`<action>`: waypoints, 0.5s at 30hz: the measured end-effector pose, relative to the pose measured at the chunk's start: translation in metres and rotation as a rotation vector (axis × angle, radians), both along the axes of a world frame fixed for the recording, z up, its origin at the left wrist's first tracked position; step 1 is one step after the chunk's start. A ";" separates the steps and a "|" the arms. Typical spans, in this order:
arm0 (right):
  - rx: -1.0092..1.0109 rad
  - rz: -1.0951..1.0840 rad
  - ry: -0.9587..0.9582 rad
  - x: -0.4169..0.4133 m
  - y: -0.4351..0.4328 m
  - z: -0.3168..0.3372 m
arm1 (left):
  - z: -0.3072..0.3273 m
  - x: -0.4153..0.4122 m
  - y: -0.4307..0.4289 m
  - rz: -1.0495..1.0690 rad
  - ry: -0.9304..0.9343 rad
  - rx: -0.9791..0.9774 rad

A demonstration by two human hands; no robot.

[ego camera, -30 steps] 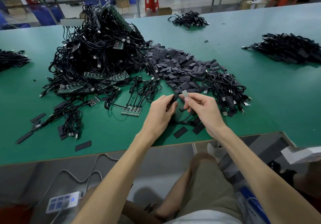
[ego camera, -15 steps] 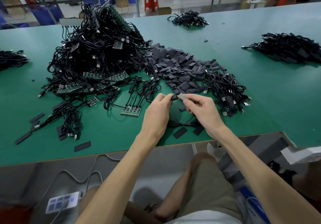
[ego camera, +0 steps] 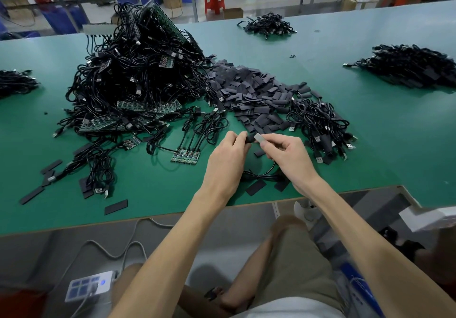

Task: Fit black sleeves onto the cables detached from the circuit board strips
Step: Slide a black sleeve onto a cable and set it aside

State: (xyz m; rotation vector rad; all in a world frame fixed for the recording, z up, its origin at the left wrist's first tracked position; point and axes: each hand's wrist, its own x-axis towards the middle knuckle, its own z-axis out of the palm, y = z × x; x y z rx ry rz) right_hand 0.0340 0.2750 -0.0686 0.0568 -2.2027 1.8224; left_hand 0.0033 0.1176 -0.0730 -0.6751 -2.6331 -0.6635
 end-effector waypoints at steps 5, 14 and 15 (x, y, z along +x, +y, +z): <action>0.010 -0.001 -0.015 0.000 0.000 0.000 | -0.003 -0.002 0.001 -0.003 0.026 -0.043; -0.021 0.020 -0.018 0.000 0.000 -0.001 | -0.002 0.000 -0.001 -0.047 0.002 0.021; -0.021 0.025 -0.019 -0.001 0.000 -0.001 | -0.002 0.001 -0.001 -0.056 0.002 0.022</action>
